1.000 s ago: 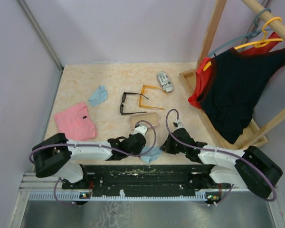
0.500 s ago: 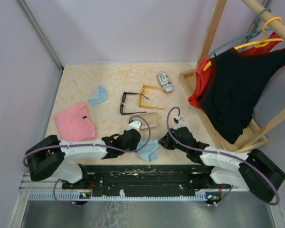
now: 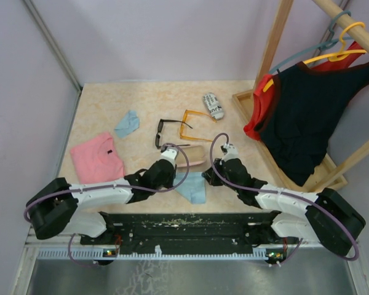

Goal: Organize the sunglasses
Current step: Adjust the glasses cleaning cloth at the center of the board.

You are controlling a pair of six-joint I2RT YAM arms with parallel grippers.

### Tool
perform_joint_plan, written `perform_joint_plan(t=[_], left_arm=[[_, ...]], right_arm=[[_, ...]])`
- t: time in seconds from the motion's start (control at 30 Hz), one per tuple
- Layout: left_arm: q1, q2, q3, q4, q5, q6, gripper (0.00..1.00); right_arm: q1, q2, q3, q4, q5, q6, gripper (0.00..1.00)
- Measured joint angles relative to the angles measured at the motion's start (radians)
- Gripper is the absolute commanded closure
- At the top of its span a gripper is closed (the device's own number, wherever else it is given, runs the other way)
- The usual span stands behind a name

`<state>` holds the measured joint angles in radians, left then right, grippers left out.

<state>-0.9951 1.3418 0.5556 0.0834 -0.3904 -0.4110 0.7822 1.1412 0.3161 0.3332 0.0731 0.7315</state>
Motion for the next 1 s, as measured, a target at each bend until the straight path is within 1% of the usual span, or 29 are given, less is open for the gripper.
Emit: perform_joint_plan(t=[0.27,0.53,0.67,0.83,1.0], left_arm=[[0.014,-0.104,-0.047,0.06,0.056,0.054,0.99],[0.014,-0.34,-0.127,0.103,0.154,0.099,0.99],[0.014,-0.425,-0.156,0.109,0.193,0.106,0.99],[0.014,-0.473,-0.185,0.104,0.232,0.109,0.99],[0.014,-0.495,-0.182,0.043,0.259,0.095,0.99]], right_arm=[[0.0,-0.026,0.021,0.016,-0.025,-0.075,1.0],[0.0,-0.228,0.02,-0.012,-0.124,-0.116,1.0],[0.0,-0.317,0.018,-0.04,-0.185,-0.122,1.0],[0.01,-0.386,0.019,-0.092,-0.242,-0.122,1.0],[0.043,-0.416,0.022,-0.179,-0.262,-0.118,1.0]])
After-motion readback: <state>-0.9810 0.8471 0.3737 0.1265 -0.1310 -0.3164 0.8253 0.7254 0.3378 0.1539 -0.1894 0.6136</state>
